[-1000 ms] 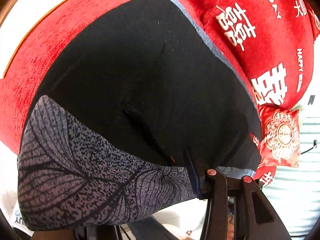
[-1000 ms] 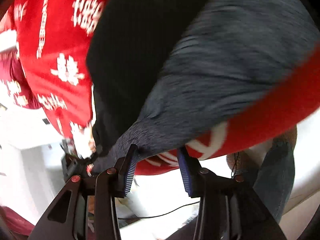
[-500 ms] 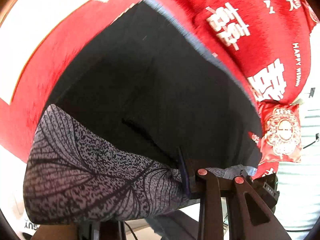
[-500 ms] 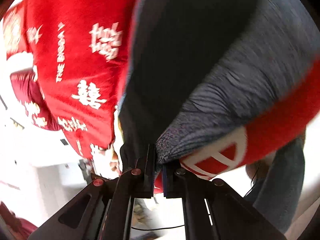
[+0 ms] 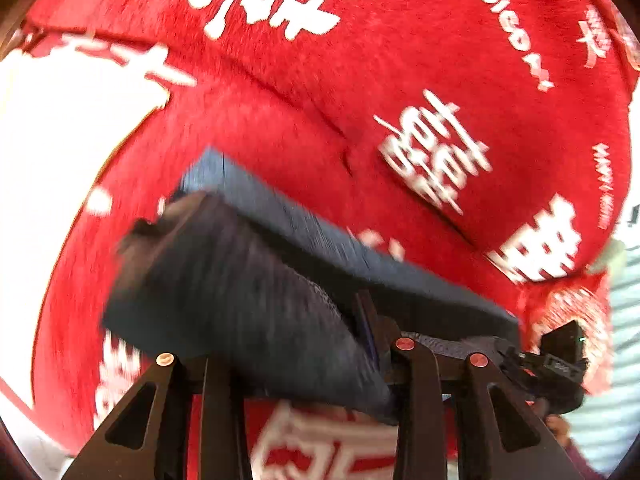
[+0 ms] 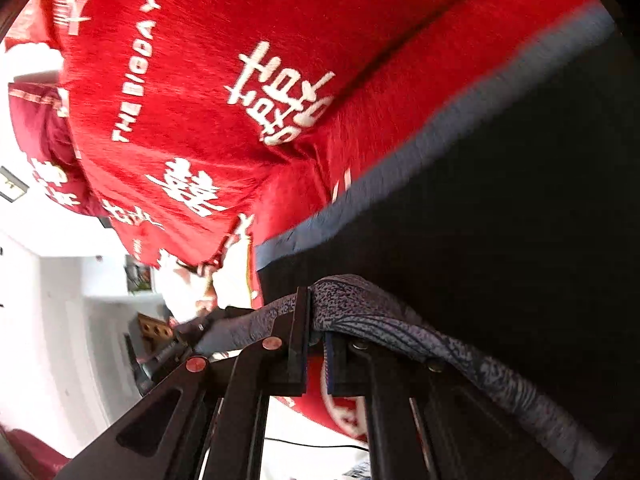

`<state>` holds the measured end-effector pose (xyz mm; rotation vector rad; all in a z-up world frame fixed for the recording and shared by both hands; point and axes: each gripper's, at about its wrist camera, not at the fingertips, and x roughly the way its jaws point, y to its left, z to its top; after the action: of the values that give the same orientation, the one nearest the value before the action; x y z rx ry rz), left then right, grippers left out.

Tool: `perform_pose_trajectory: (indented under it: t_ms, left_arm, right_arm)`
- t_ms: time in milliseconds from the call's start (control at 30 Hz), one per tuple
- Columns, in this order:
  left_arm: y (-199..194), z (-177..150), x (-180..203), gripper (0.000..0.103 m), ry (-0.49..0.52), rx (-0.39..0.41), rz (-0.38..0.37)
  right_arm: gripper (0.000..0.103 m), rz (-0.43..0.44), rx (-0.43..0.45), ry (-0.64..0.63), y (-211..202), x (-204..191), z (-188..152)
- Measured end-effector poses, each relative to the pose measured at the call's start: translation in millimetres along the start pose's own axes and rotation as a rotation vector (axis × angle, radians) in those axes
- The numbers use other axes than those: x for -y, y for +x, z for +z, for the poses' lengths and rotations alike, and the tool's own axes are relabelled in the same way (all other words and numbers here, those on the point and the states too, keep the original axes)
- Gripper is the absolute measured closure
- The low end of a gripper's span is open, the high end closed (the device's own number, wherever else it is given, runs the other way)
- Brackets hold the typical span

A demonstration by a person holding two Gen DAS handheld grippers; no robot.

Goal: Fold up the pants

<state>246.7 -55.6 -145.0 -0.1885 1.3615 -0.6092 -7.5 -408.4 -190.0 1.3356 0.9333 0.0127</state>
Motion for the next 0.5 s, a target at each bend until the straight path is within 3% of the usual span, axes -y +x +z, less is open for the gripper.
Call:
perform_pose_trajectory:
  t_ms: [233,400,433,467,500]
  left_arm:
    - [88.2,33.8,-10.0,0.068,-0.009,-0.033,0.163]
    - [81.1,40.0,-2.9,0.068,-0.032,-0.048,0.195]
    - [74.3,40.4,0.2,0.066,-0.026,-0.044,0.197]
    - [63.5,39.2,2.8,0.053,-0.016,-0.032,0.202]
    - [52.4,36.9,3.8,0.044,-0.007,-0.008,0.224]
  right_arm:
    - [0.097,-0.139,-0.149,0.015,74.5,40.5,78.7]
    - [0.092,-0.150,-0.177,0.001,75.2,34.1,85.1]
    - [0.082,-0.177,-0.184,-0.036,72.0,24.3,83.0]
    - [0.062,-0.193,-0.180,-0.070,68.2,16.3,81.6]
    - [0.051,-0.198,-0.162,-0.115,60.8,3.7,78.1]
